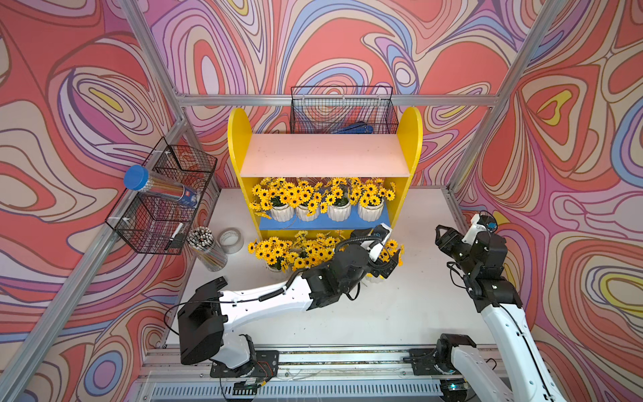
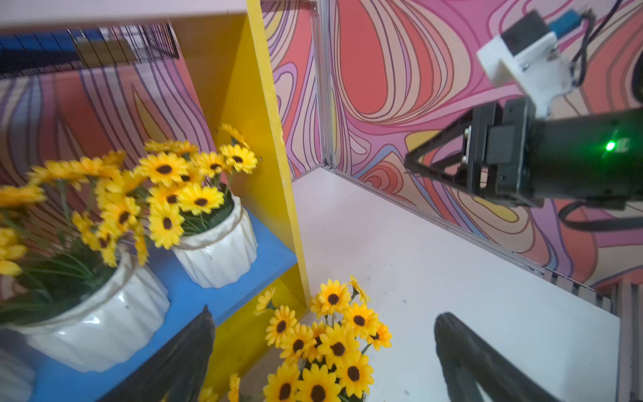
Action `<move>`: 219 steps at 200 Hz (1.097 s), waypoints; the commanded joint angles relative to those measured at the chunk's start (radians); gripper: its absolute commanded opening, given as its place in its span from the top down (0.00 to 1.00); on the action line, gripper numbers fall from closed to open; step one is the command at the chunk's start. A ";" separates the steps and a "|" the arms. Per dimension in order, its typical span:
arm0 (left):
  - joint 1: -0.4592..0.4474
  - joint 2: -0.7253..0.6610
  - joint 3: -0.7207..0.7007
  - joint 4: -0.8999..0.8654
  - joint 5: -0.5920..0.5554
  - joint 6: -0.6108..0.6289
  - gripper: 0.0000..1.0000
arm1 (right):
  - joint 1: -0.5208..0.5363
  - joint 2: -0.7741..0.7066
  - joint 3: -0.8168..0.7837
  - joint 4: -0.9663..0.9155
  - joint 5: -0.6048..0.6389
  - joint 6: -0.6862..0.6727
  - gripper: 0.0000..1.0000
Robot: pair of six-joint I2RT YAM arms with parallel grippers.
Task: Take the sunflower pots off the shelves
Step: Place the sunflower pot at the center of the board.
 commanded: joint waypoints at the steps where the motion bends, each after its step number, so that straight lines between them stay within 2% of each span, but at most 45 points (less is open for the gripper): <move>1: -0.003 -0.090 0.028 -0.250 -0.078 0.063 0.00 | -0.002 -0.011 -0.009 -0.155 -0.051 -0.002 0.93; 4: -0.002 -0.106 0.023 -0.261 -0.088 0.066 0.00 | -0.003 -0.011 -0.017 -0.165 -0.064 0.002 1.00; 27: 0.011 -0.243 -0.003 -0.406 -0.127 0.022 0.01 | 0.003 -0.010 -0.103 -0.171 -0.180 0.070 1.00; 51: 0.022 -0.365 -0.050 -0.514 -0.169 -0.053 0.02 | 0.078 0.023 -0.178 -0.143 -0.208 0.126 1.00; 69: 0.023 -0.451 -0.094 -0.588 -0.239 -0.091 0.02 | 0.180 0.063 -0.231 -0.081 -0.202 0.177 0.94; 80: 0.026 -0.512 -0.128 -0.621 -0.270 -0.118 0.01 | 0.229 0.085 -0.268 -0.032 -0.210 0.215 0.87; 105: 0.034 -0.658 -0.234 -0.670 -0.318 -0.192 0.00 | 0.243 0.117 -0.403 0.169 -0.326 0.336 0.84; 135: 0.034 -0.800 -0.322 -0.719 -0.353 -0.247 0.00 | 0.244 0.205 -0.440 0.340 -0.332 0.358 0.76; 153: 0.036 -0.842 -0.333 -0.725 -0.376 -0.237 0.00 | 0.262 0.337 -0.434 0.457 -0.365 0.363 0.70; 176: 0.051 -0.846 -0.327 -0.730 -0.398 -0.216 0.00 | 0.285 0.467 -0.429 0.591 -0.375 0.390 0.70; 219: 0.092 -0.835 -0.355 -0.711 -0.365 -0.217 0.00 | 0.314 0.515 -0.369 0.600 -0.303 0.373 0.68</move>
